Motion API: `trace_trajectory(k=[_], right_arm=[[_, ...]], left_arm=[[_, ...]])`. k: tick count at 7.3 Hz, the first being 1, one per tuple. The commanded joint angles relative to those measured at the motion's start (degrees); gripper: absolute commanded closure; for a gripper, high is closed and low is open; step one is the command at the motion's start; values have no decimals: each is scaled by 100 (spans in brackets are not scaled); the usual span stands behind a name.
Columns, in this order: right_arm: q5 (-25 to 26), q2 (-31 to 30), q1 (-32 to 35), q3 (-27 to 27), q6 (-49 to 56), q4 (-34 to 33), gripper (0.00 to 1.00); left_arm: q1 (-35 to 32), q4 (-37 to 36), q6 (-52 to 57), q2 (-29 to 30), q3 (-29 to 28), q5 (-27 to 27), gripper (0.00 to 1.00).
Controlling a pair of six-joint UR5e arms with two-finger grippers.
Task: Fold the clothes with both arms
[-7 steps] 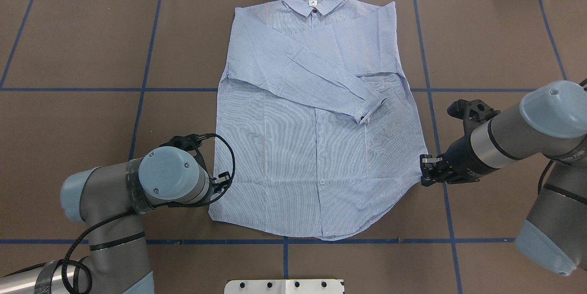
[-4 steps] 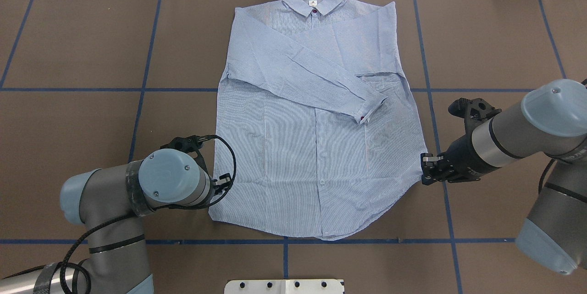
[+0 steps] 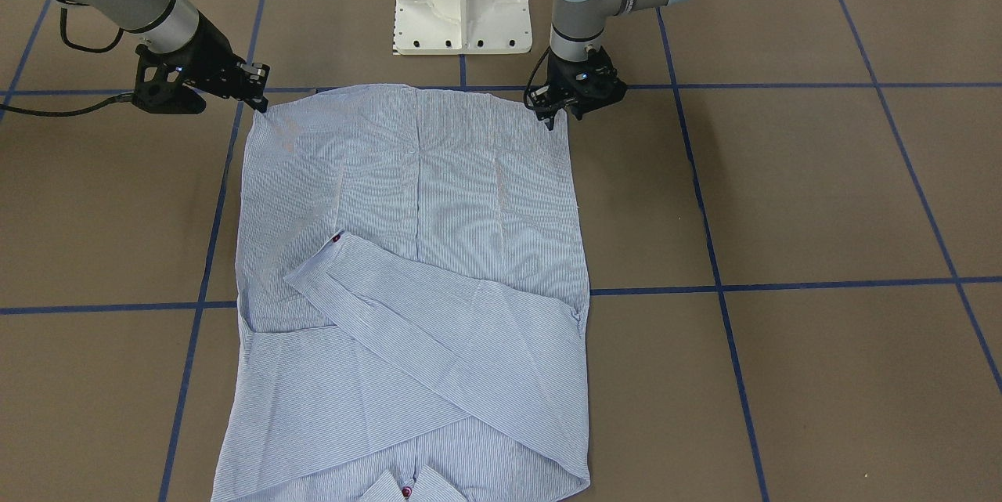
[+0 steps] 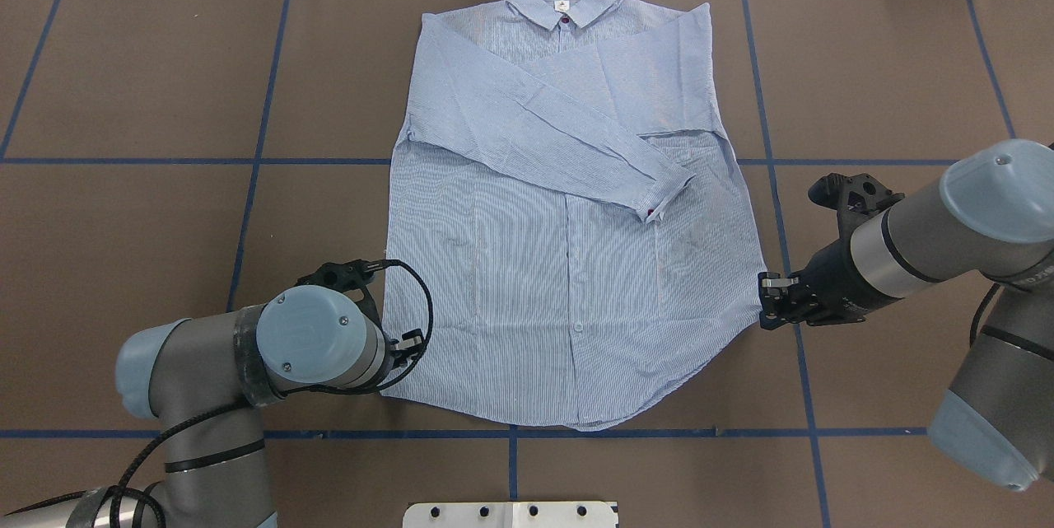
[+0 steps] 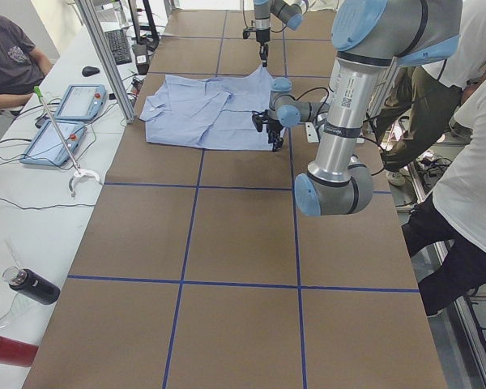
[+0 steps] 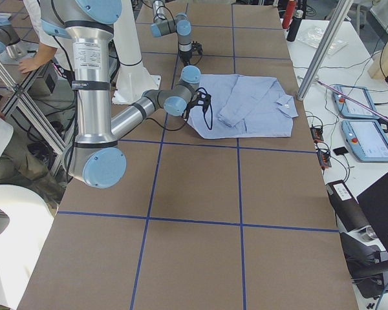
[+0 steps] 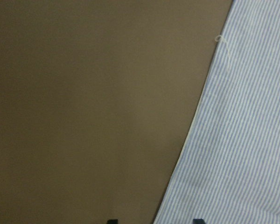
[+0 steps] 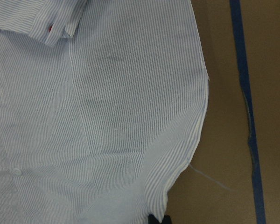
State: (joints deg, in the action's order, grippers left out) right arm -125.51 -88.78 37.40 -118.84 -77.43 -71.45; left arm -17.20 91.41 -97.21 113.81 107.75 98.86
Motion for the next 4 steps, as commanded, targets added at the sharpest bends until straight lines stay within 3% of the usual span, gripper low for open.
trace_trajectory(k=[1, 3, 4], right_arm=[[0, -8, 30, 10, 9, 0, 100], [0, -8, 74, 37, 9, -9, 100], [-9, -8, 100, 28, 9, -9, 100]], left_arm=[[93, 9, 0, 0, 1, -7, 42], [94, 9, -9, -8, 1, 1, 45], [94, 0, 0, -8, 1, 1, 52]])
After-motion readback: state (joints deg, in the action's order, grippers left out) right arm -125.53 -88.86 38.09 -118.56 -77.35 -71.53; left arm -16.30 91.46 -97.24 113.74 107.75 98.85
